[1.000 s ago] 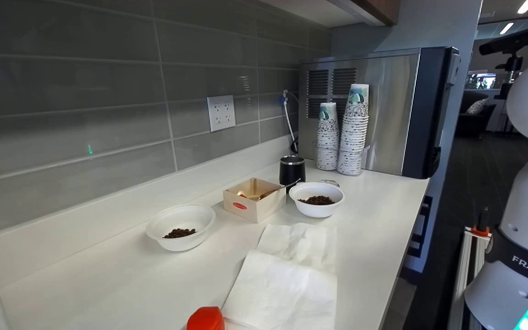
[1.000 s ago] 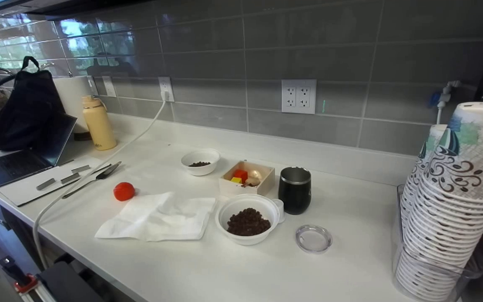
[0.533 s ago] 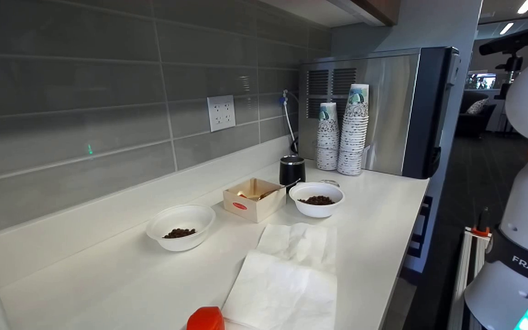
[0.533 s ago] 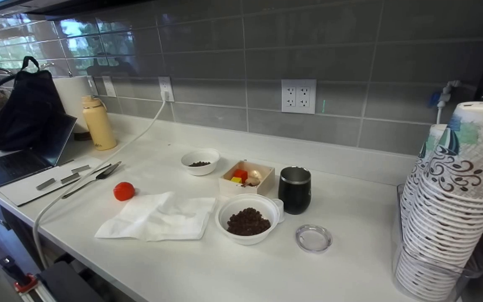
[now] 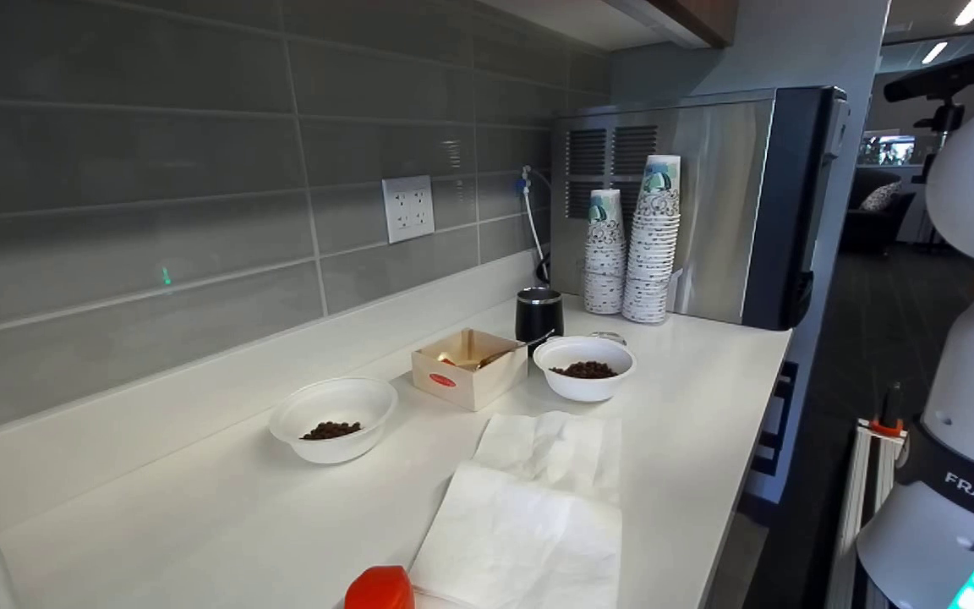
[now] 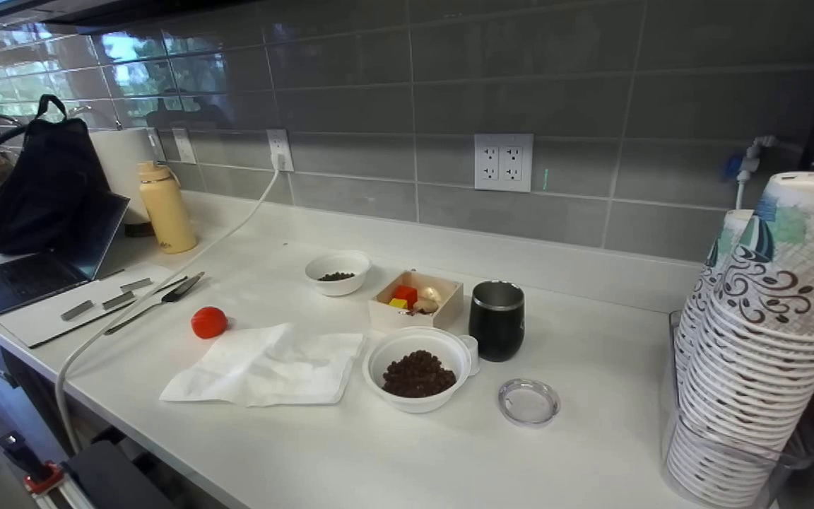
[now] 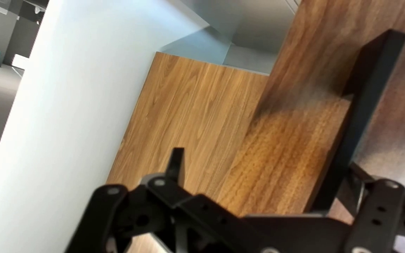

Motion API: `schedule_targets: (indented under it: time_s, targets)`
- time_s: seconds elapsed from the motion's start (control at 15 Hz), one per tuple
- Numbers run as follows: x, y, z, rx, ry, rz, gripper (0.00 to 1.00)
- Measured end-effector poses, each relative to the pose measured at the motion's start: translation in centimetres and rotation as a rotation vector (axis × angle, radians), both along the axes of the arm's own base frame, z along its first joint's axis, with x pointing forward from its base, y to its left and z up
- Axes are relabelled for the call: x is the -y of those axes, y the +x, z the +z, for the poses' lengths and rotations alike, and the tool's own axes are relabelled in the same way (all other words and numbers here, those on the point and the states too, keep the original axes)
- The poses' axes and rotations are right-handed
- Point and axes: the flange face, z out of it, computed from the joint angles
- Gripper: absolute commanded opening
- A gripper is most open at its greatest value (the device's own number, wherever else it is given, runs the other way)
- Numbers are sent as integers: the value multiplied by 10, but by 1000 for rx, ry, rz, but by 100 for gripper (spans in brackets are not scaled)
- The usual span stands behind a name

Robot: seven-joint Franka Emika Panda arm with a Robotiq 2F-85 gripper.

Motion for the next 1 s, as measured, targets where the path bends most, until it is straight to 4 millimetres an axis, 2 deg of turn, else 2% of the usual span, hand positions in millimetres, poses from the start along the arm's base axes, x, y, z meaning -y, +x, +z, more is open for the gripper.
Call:
schedule_targets:
  time_s: [0.67, 1.0]
  targets:
    - [1, 0, 0, -6, -3, 7, 100]
    - [12, 2, 1, -14, -8, 80, 100]
